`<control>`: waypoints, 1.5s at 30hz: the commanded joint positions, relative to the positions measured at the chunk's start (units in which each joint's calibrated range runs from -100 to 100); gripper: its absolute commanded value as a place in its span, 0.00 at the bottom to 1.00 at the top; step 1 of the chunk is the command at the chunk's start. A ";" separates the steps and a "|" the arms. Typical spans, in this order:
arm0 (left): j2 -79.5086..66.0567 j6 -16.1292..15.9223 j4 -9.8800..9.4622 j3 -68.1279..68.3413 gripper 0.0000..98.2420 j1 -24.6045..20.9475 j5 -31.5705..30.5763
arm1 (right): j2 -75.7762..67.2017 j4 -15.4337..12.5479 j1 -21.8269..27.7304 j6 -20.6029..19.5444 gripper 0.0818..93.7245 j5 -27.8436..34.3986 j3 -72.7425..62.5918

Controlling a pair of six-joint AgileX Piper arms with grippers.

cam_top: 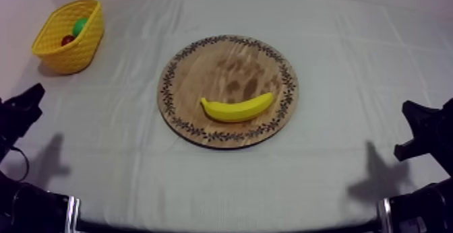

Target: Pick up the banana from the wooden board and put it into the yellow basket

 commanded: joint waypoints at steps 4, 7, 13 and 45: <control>11.44 -5.36 0.38 -11.58 0.00 1.71 2.05 | 0.03 0.00 0.00 0.00 0.00 0.03 -0.03; 17.43 -6.88 0.44 -16.94 0.00 2.93 3.30 | 0.03 0.00 0.00 0.00 0.00 0.03 -0.03; 29.62 -9.52 0.54 -28.28 0.00 4.45 7.72 | 0.03 0.00 0.00 0.00 0.00 0.03 -0.03; 76.09 -17.39 -2.70 -72.62 0.00 23.47 36.94 | 0.03 0.00 0.00 0.00 0.00 0.03 -0.03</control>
